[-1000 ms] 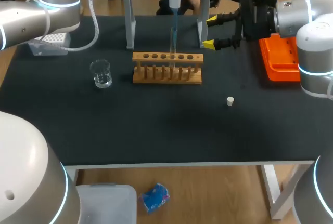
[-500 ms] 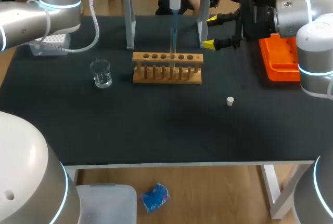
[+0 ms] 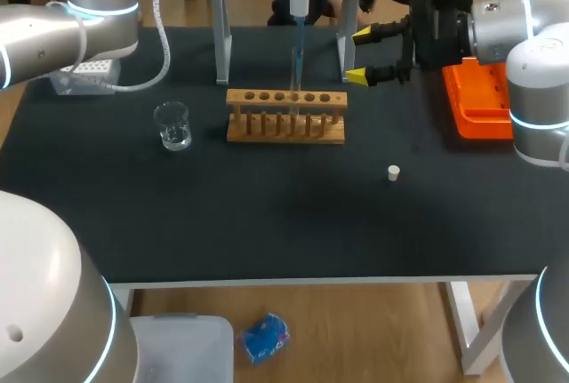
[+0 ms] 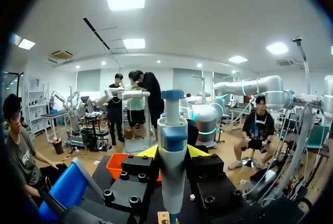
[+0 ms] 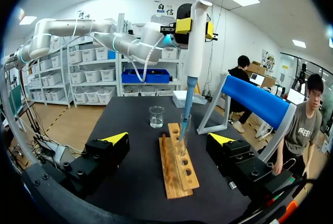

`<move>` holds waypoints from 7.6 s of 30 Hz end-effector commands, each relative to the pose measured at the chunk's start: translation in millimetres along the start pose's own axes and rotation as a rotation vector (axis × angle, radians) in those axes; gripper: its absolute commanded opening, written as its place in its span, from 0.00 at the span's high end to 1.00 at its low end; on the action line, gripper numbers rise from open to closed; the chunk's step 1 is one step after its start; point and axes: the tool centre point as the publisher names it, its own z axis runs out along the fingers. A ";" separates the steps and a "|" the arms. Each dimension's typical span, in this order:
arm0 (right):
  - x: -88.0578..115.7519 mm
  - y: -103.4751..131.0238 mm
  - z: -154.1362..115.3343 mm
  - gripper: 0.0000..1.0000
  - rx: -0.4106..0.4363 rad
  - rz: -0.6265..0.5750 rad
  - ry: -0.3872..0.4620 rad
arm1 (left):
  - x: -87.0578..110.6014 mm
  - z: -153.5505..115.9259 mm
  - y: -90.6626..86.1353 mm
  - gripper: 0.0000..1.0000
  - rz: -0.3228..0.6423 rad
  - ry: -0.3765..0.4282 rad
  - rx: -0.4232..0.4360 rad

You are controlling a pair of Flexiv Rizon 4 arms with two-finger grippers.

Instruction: Invert the test tube, pick up the pipette, mount the tip to pipette, aspirate from beaker and dispense into the tube, eject the tip, return the pipette, and cap with the stopper.

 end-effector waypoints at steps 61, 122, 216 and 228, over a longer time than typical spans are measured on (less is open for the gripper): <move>-27.3 115.4 -84.0 0.00 0.138 -0.010 -0.080 | 0.4 0.4 0.0 1.00 0.002 -0.001 0.004; -41.6 239.9 -3.4 1.00 0.010 -0.016 -0.075 | 0.4 0.4 0.0 1.00 0.002 -0.001 0.004; -47.8 202.9 25.4 1.00 0.071 0.047 -0.050 | 0.4 0.4 0.0 1.00 0.002 -0.001 0.004; -47.5 200.5 25.8 1.00 0.075 0.050 -0.050 | 0.4 0.4 0.0 1.00 0.002 -0.001 0.004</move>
